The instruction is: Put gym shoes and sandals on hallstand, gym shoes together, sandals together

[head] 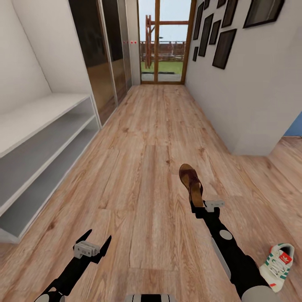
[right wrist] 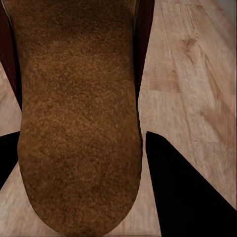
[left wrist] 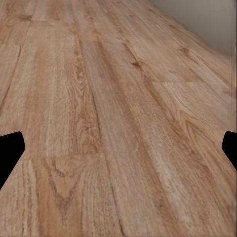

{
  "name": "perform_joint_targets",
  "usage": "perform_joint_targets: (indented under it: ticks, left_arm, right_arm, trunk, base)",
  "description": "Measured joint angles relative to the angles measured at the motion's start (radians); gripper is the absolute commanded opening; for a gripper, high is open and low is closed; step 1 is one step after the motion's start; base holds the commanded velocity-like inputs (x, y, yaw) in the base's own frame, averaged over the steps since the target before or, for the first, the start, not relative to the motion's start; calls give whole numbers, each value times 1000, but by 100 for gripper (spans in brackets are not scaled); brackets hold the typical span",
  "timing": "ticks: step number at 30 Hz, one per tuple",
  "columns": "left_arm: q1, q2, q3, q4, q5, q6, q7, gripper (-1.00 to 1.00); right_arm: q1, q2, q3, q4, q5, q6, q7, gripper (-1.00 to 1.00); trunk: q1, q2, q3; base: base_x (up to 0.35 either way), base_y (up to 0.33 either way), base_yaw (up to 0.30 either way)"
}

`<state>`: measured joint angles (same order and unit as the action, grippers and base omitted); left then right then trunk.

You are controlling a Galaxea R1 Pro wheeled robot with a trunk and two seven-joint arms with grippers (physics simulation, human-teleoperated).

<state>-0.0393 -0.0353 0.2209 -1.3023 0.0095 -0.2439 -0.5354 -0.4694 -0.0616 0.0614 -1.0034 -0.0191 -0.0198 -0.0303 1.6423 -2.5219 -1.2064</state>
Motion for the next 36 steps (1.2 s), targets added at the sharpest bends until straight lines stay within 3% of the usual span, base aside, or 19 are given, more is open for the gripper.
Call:
perform_joint_targets:
  ticks: [36]
  left_arm:
    - [0,0,0,0,0,-1,0,100]
  right_arm:
    - [0,0,-3,2,1,0,-2,-100]
  trunk:
    - [0,0,22]
  base:
    - [0,0,-270]
